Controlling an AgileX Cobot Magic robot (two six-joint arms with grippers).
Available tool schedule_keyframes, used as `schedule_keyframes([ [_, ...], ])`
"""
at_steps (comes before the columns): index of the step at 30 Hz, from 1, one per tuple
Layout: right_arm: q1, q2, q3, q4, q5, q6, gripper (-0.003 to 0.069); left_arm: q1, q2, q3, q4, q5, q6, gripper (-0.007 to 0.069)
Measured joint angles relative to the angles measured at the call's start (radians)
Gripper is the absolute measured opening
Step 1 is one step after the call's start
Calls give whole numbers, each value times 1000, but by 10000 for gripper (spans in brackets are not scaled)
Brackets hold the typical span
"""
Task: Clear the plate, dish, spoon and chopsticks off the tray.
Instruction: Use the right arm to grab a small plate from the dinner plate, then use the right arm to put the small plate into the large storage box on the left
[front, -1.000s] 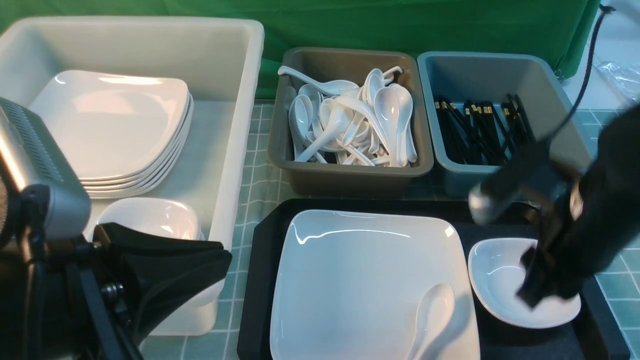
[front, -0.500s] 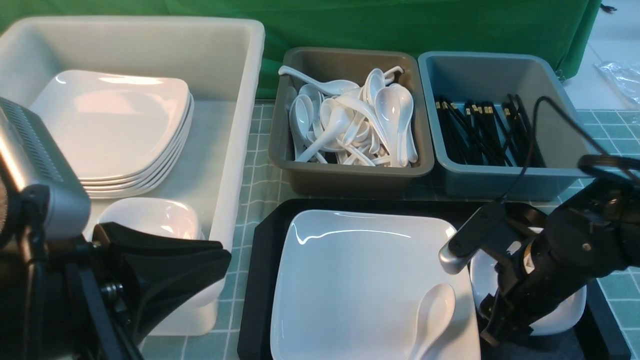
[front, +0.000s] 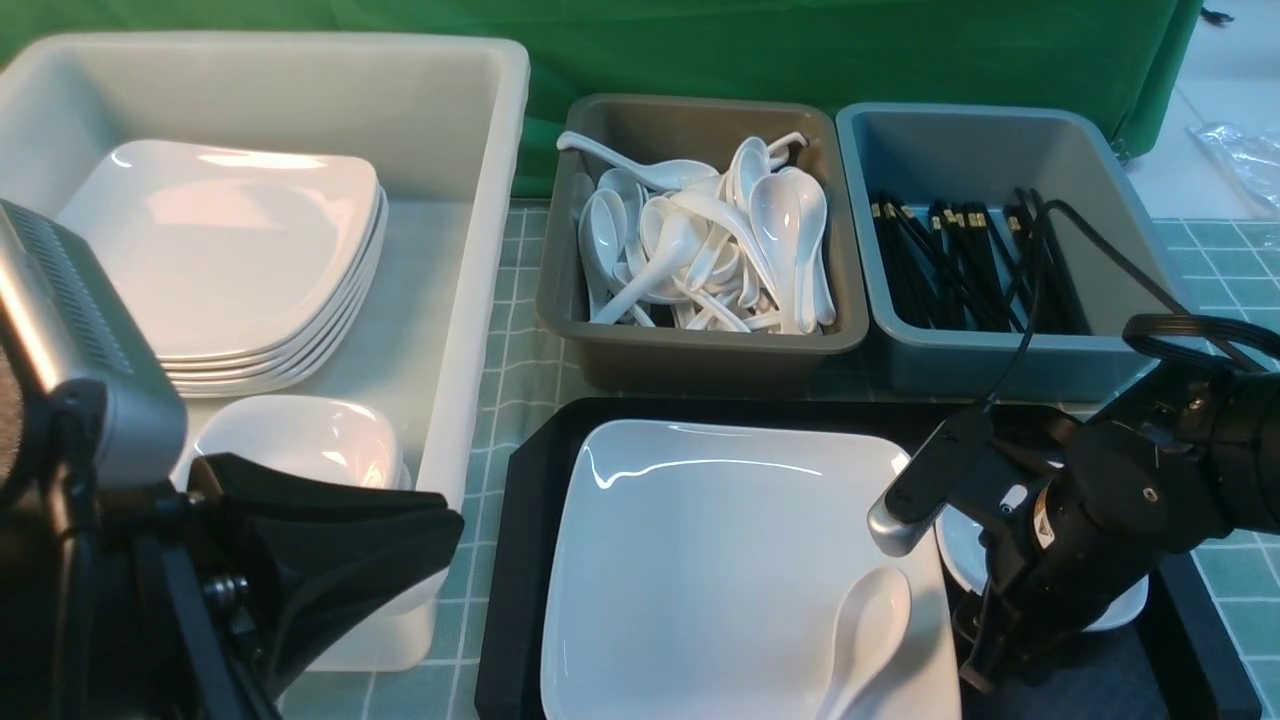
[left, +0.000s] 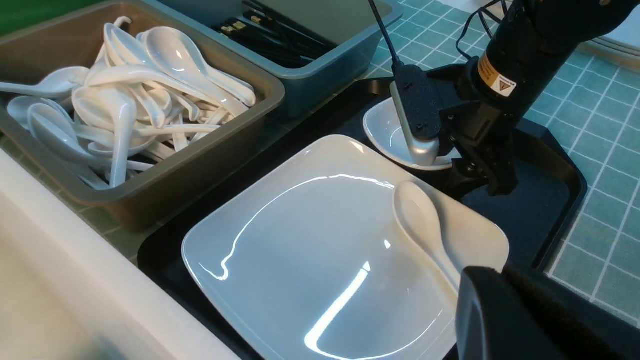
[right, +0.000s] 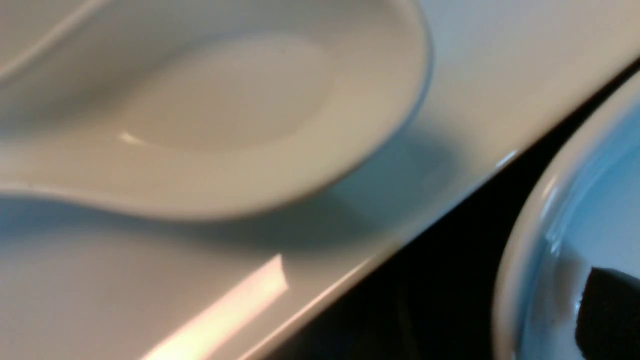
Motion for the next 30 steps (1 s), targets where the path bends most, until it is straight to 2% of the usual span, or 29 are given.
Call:
schedule_keyframes([
  [4, 2, 13, -4, -53, -20, 1, 514, 0, 0, 0, 0, 0, 1, 17],
  [6, 4, 22, -8, -83, -34, 1, 492, 0, 0, 0, 0, 0, 1, 17],
  [8, 4, 25, -9, -96, -39, 1, 435, 0, 0, 0, 0, 1, 1, 17],
  [12, 8, 20, -10, -116, -31, -3, 194, 0, 0, 0, 0, 5, 1, 17],
  [15, 22, -14, -16, -125, -3, -10, 155, 0, 0, 0, 0, 5, 3, 17],
  [18, 88, -113, -70, -98, 179, 12, 64, 0, -12, 0, 4, 12, 4, 17],
  [20, 125, -159, -122, -90, 279, 52, 55, 0, -29, -3, 23, 21, -11, 17],
  [22, 191, -243, -241, -87, 411, 112, 55, 0, -66, -31, 106, 63, -96, 17],
  [25, 271, -288, -384, -60, 443, 108, 55, 0, -106, -73, 265, 143, -247, 17],
  [28, 373, -268, -539, 35, 395, 0, 55, 0, -155, -114, 471, 280, -421, 17],
  [29, 380, -264, -549, 43, 389, -9, 55, 0, -159, -117, 470, 280, -421, 17],
  [30, 432, -227, -618, 105, 339, -73, 55, 0, -188, -133, 570, 370, -503, 17],
])
